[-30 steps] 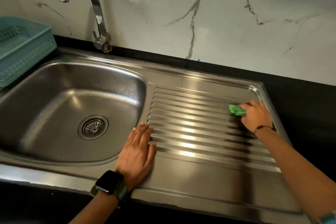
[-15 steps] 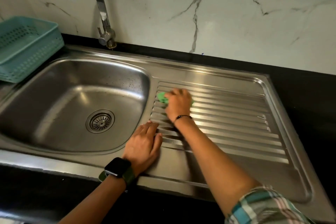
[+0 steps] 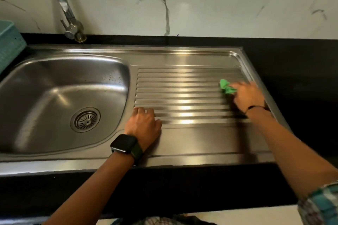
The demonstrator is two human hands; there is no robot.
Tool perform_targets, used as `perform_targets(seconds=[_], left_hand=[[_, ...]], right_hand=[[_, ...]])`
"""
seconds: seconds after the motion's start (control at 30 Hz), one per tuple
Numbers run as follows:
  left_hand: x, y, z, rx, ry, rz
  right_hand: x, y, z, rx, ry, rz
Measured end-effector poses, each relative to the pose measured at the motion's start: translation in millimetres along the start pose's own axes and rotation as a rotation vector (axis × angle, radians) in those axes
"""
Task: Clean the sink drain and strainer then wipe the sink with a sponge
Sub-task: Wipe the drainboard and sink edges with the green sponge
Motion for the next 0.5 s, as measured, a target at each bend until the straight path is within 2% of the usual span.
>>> perform_targets(seconds=[0.07,0.17,0.2,0.3,0.37,0.43,0.5], left_hand=[[-0.7,0.8,-1.7,0.018,-0.019,-0.022],[-2.2,11.0,-3.7,0.083,0.030,-0.109],[-1.2,16.7,-2.0,0.114,0.066,-0.157],[4.9,33.6,11.2,0.193,0.088,-0.265],[10.4,40.0,21.4,0.226,0.105,-0.321],[14.4,43.9,24.9,0.221,0.115,-0.373],[16.5,47.6,23.6,0.223,0.110,-0.401]], right_hand=[[-1.0,-10.7,21.9,0.143,-0.002,-0.004],[-3.9,-27.1,-9.6,0.218,0.028,-0.003],[-4.4,-34.5,-35.1,0.179,0.057,-0.002],[-2.1,-65.9,-129.9,-0.093,0.115,0.035],[-3.3,-81.7,-165.4,-0.215,0.155,0.062],[-7.3,-79.0,-160.2,-0.290,0.115,0.055],[-5.5,-68.1,-126.8,-0.260,0.047,0.035]])
Point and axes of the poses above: each hand's wrist, its own y-axis towards the middle knuckle, its own x-axis out of the palm, z = x × y, the point moved 5 cm from there along y, towards the middle knuckle, and after that the axes turned 7 degrees about -y, right-handed, at the moved point
